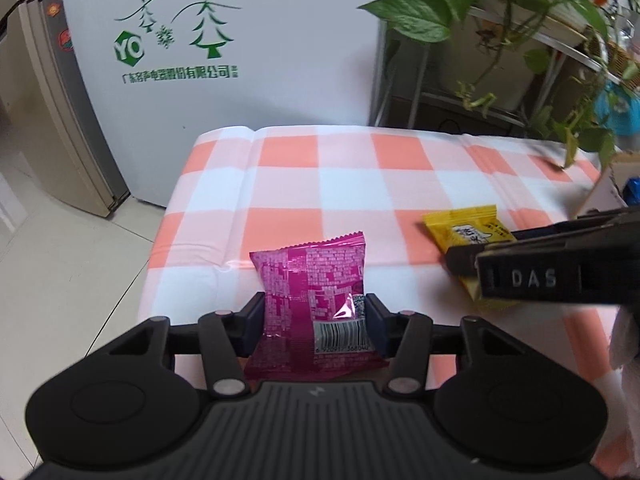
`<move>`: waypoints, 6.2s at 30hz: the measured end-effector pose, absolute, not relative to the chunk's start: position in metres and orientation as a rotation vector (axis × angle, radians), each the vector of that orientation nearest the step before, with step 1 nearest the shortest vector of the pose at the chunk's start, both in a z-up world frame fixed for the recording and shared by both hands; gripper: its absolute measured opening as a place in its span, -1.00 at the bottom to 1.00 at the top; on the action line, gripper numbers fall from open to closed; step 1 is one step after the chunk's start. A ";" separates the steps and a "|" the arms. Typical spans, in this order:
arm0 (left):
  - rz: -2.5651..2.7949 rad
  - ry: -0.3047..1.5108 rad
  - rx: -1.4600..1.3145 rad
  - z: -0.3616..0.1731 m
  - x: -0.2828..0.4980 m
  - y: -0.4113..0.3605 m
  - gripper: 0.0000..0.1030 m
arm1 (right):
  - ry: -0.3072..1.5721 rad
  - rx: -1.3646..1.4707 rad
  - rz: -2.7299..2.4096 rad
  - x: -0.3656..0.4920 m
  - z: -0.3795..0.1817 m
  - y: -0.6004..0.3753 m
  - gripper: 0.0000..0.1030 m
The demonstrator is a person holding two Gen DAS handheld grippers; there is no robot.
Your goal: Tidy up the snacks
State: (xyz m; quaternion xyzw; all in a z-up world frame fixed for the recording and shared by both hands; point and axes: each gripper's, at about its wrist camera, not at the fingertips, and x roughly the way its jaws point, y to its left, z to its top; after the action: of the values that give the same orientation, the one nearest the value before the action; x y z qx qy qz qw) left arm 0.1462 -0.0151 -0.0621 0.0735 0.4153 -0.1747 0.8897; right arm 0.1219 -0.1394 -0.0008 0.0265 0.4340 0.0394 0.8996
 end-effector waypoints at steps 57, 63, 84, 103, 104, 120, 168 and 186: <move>-0.296 0.757 0.109 -0.035 -0.027 0.018 -0.02 | 0.739 -0.146 0.204 -0.069 0.063 -0.170 0.06; -0.279 0.752 0.085 -0.029 -0.035 0.013 -0.02 | 0.695 -0.122 0.208 -0.076 0.073 -0.182 0.06; -0.410 0.735 0.106 -0.007 -0.053 -0.069 -0.02 | 0.612 -0.004 0.068 -0.082 0.090 -0.264 0.06; -0.554 0.679 0.108 0.028 -0.039 -0.156 -0.02 | 0.624 0.125 -0.049 -0.081 0.098 -0.346 0.06; -0.562 0.676 0.106 0.029 -0.038 -0.162 -0.02 | 0.623 0.138 -0.050 -0.081 0.098 -0.348 0.06; -0.601 0.687 0.128 0.029 -0.016 -0.220 -0.01 | 0.654 0.198 -0.072 -0.084 0.097 -0.359 0.06; -0.513 0.808 0.239 0.043 -0.035 -0.191 0.87 | 0.769 0.104 -0.178 -0.102 0.078 -0.349 0.95; -0.422 0.840 0.315 0.038 -0.026 -0.207 0.92 | 0.838 0.080 -0.185 -0.095 0.072 -0.343 1.00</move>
State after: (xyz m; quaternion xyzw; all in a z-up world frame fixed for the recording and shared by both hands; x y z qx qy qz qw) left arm -0.0264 -0.2069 0.0378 0.1511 0.4031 -0.2026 0.8796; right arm -0.0950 -0.3434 0.0715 0.0386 0.4062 -0.0898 0.9085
